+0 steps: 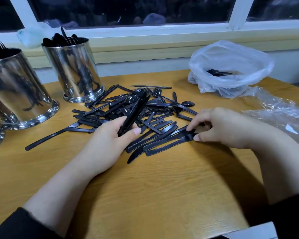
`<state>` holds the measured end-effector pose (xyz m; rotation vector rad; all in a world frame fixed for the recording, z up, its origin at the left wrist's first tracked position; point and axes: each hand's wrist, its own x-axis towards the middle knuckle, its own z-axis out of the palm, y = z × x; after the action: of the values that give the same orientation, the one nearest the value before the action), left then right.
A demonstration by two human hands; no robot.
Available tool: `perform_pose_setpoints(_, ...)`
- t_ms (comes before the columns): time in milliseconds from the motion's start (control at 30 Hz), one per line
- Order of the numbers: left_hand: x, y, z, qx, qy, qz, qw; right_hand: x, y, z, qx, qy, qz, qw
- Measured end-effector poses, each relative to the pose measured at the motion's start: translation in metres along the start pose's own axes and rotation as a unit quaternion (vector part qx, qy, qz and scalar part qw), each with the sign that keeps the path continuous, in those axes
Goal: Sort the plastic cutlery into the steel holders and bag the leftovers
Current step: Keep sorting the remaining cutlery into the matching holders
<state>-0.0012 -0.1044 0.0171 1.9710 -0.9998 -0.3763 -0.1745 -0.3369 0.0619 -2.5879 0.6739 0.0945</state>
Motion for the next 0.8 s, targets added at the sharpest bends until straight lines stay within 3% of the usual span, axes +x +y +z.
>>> perform_pose_setpoints(800, -0.001, -0.002, -0.001, -0.020, -0.003, 0.006, 1.000, 0.006, -0.015, 0.015, 0.000, -0.084, -0.055, 0.995)
